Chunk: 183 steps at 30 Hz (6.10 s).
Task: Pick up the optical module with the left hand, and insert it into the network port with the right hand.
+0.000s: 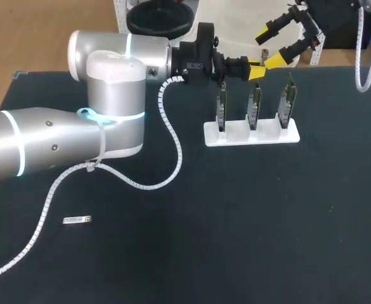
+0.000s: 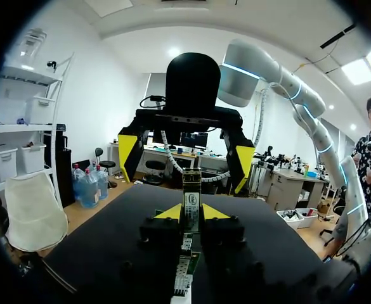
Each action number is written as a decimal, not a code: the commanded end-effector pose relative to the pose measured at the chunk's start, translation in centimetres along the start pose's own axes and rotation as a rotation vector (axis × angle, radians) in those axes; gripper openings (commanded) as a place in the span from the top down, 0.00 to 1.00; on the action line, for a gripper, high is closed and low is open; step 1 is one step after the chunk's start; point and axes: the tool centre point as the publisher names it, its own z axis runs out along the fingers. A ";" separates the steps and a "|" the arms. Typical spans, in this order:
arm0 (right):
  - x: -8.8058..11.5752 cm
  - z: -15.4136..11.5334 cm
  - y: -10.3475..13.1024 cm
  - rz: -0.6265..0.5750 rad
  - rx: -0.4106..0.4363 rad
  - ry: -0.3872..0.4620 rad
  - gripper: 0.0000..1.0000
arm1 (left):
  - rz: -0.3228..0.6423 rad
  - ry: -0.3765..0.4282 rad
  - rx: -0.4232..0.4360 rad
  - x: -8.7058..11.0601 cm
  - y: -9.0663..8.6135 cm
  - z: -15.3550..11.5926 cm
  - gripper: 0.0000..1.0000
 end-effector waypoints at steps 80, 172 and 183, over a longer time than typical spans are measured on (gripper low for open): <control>0.8 0.0 -0.2 0.003 0.030 0.004 1.00 | 0.103 0.309 -0.091 1.7 -0.4 -2.4 0.00; 1.7 1.8 1.0 -0.037 0.041 0.078 1.00 | 0.041 0.514 -0.079 4.3 -0.3 -2.6 0.00; 1.8 2.0 0.9 -0.034 0.050 0.080 1.00 | 0.041 0.514 -0.079 4.3 -0.3 -2.6 0.00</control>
